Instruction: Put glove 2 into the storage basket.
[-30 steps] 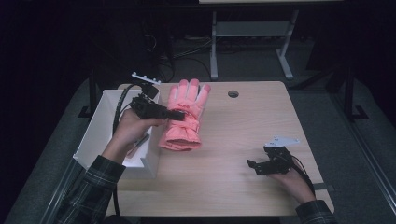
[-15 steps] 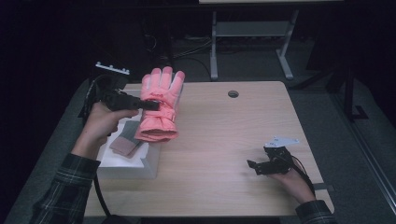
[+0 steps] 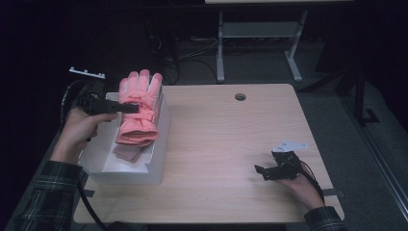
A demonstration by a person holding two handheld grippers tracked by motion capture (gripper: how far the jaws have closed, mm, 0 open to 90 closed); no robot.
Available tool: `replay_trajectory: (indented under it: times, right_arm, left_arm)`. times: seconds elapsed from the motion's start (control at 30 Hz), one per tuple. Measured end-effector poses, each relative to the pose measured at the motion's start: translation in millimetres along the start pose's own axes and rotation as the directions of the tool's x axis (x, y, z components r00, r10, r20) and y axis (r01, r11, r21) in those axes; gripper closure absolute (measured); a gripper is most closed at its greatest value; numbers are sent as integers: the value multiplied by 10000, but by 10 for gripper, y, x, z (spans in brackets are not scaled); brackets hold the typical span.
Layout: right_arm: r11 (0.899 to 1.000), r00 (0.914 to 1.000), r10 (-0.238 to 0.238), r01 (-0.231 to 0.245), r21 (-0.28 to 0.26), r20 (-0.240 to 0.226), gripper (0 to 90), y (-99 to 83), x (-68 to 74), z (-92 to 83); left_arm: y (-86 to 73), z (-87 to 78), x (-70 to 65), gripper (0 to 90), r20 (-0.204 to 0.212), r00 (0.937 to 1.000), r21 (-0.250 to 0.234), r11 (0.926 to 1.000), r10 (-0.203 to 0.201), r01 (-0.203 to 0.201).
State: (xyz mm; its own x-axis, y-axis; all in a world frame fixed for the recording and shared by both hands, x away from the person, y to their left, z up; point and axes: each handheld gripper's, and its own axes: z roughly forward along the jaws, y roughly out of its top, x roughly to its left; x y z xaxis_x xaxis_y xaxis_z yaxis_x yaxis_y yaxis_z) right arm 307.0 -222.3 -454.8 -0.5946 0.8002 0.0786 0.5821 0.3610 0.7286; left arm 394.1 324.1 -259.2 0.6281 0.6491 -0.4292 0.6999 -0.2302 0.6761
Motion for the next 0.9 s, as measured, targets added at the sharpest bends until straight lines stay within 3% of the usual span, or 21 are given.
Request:
replay_trajectory:
  times: [0.47, 0.63, 0.9]
  right_arm:
    - [9998, 9998, 32, -29, -207, 179, 110, -1, -27, -34]
    - [9996, 9998, 75, -70, -286, 169, 110, -6, -27, -48]
    - [9997, 9998, 53, -48, -257, 181, 110, -5, -24, -46]
  left_arm:
    - [-191, 172, 390, 684, -783, 9956, 784, 9953, -509, 571]
    - [-283, 304, 491, 683, -1210, 9908, 1368, 9876, -606, 771]
    - [-427, 567, 646, 682, -1229, 9885, 2131, 9705, -877, 1126]
